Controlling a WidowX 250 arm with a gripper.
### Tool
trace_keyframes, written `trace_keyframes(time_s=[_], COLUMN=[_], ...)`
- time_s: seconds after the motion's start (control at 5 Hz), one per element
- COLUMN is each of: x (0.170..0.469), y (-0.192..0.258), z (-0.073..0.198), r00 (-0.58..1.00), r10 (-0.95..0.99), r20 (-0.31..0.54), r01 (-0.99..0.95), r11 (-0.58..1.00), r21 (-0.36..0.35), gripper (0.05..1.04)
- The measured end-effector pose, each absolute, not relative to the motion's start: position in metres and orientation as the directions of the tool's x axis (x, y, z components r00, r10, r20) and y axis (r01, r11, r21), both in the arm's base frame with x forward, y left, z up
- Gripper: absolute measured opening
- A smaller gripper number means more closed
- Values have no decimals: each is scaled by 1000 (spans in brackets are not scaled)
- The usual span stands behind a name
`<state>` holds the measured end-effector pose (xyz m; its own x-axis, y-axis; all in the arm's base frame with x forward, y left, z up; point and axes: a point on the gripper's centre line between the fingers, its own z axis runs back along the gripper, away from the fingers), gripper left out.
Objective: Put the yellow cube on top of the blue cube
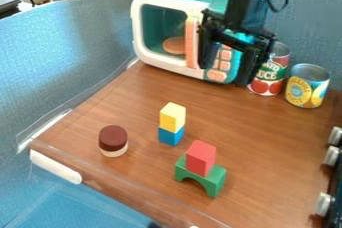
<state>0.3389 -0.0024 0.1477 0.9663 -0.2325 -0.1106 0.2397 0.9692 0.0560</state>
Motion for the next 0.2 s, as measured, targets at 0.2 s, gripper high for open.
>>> trace_keyframes(time_s=[0.2], x=[331], y=[-4], z=[135], r00=[965], r10=[-230], r20=[-129], r01=[238], r11=[970], r21=[47], gripper=[1000])
